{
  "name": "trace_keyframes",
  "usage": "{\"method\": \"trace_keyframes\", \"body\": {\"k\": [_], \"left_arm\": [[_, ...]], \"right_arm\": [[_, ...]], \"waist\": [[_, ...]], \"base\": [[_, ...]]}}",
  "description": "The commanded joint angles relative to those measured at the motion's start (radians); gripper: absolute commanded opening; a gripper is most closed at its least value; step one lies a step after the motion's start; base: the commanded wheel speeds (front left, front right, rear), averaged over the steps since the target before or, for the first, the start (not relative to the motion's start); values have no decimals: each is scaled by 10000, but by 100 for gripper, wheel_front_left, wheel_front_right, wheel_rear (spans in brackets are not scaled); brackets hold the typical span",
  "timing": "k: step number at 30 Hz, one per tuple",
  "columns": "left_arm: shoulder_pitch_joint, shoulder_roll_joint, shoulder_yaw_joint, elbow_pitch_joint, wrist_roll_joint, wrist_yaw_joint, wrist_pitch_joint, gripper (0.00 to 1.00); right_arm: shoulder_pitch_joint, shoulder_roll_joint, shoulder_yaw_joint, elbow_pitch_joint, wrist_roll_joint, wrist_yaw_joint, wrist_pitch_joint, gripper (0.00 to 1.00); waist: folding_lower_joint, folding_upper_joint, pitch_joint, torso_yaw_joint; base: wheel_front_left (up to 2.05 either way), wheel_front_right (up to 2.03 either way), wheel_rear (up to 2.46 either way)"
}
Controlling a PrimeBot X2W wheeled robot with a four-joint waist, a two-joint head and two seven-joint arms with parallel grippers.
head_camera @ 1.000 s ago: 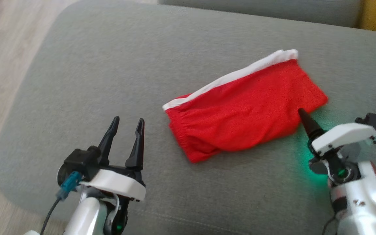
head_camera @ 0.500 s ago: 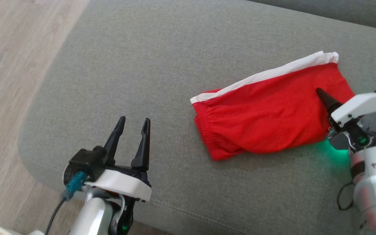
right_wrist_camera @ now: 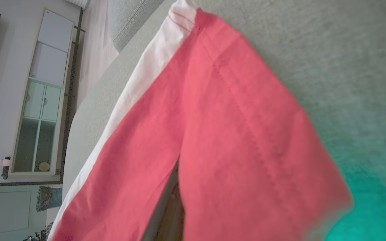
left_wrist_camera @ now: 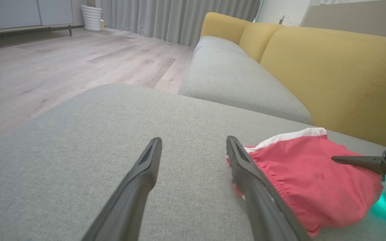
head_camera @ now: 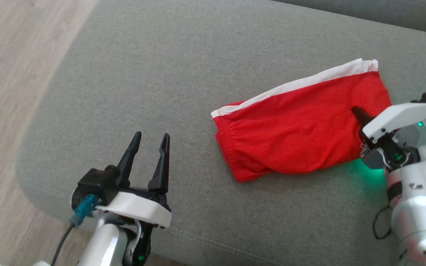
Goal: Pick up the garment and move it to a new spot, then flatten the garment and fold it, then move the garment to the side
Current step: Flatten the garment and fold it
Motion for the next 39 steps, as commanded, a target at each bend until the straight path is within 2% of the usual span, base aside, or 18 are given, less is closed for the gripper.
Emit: {"method": "trace_keyframes", "body": {"k": [1, 9, 16, 19, 24, 31, 39], "left_arm": [[-367, 22, 336, -376, 66, 63, -122, 100], [-272, 22, 502, -348, 180, -5, -122, 100], [-149, 22, 642, -369, 270, -53, -122, 100], [-93, 22, 694, -396, 270, -50, -122, 100], [43, 22, 730, -386, 313, -83, -122, 100], [7, 22, 753, -327, 374, -129, -122, 100], [131, 22, 844, -255, 404, -160, -122, 100]], "right_arm": [[292, 248, 249, -399, 200, 33, -199, 0], [1345, 402, 392, -1929, 999, 33, -1131, 0], [2724, 524, 366, -3249, 1226, 33, -1942, 0], [3304, 532, 706, -3515, 1747, 33, -2278, 0], [3895, 535, 1792, -3581, 2383, 33, -3092, 0], [3519, 536, 2489, -3145, 1994, 33, -4404, 0], [2887, 537, 3405, -2912, 1600, 33, -5698, 0]], "waist": [[-1, 0, -67, -134], [-1, 0, -396, -868], [-1, 0, -738, -1721], [-1, 0, -846, -2018], [-1, 0, -936, -2478], [-1, 0, -998, -2676], [-1, 0, -1238, -2531]], "base": [[0, 0, 0], [0, 0, 0], [0, 0, 0], [0, 0, 0], [0, 0, 0], [0, 0, 0], [0, 0, 0]]}}
